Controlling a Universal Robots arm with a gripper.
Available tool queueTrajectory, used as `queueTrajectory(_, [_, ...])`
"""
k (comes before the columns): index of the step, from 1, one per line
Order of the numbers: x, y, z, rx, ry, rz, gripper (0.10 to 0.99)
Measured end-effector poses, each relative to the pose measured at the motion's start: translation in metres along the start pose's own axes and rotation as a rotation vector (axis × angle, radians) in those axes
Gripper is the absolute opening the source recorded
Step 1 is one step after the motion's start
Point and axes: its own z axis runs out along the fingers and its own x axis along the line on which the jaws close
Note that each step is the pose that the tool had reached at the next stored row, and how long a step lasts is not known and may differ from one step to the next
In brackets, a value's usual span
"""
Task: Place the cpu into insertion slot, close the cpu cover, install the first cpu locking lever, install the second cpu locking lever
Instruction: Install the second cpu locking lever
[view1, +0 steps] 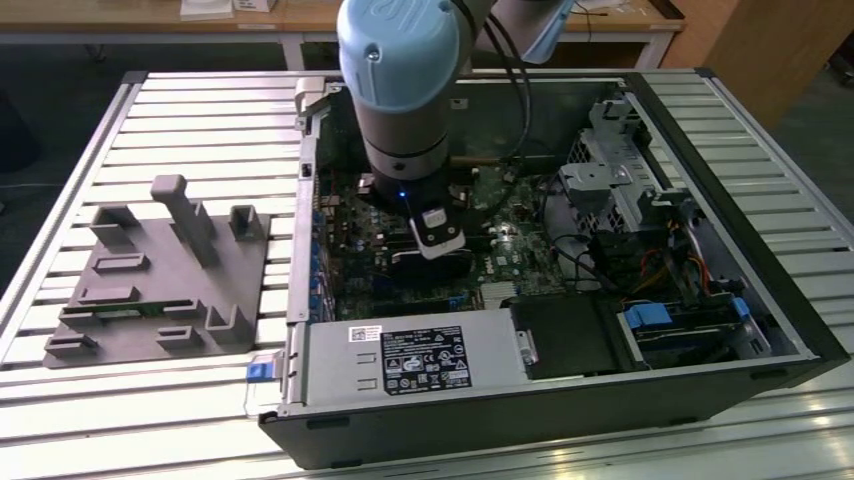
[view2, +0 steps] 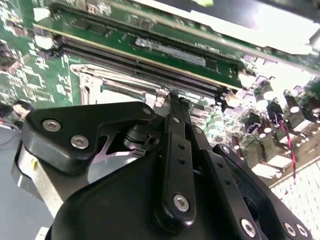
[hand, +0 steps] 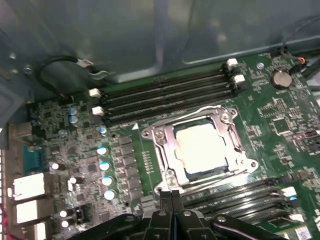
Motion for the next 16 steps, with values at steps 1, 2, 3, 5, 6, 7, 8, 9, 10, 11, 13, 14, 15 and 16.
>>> queueTrajectory(1, [-0.0019, 0.0005, 0.0002, 0.006, -0.0001, 0.001, 0.106])
queueTrajectory(2, [-0.0040, 0.0010, 0.0004, 0.013, -0.0001, 0.001, 0.106])
queueTrajectory(3, [-0.0061, 0.0015, 0.0006, 0.019, 0.0001, 0.002, 0.106])
queueTrajectory(5, [-0.0108, 0.0027, 0.0010, 0.032, 0.0010, 0.003, 0.106])
queueTrajectory(6, [-0.0133, 0.0034, 0.0013, 0.038, 0.0016, 0.003, 0.106])
queueTrajectory(7, [-0.0157, 0.0040, 0.0016, 0.044, 0.0023, 0.004, 0.106])
queueTrajectory(8, [-0.0182, 0.0046, 0.0018, 0.050, 0.0030, 0.004, 0.106])
queueTrajectory(9, [-0.0207, 0.0052, 0.0020, 0.056, 0.0039, 0.004, 0.106])
queueTrajectory(10, [-0.0233, 0.0059, 0.0023, 0.062, 0.0049, 0.005, 0.106])
queueTrajectory(11, [-0.0256, 0.0066, 0.0025, 0.065, 0.0059, 0.005, 0.106])
queueTrajectory(13, [-0.0291, 0.0087, 0.0033, 0.066, 0.0071, 0.005, 0.106])
queueTrajectory(14, [-0.0304, 0.0101, 0.0038, 0.066, 0.0075, 0.006, 0.106])
queueTrajectory(15, [-0.0315, 0.0118, 0.0044, 0.066, 0.0079, 0.006, 0.106])
queueTrajectory(16, [-0.0325, 0.0136, 0.0051, 0.067, 0.0082, 0.006, 0.106])
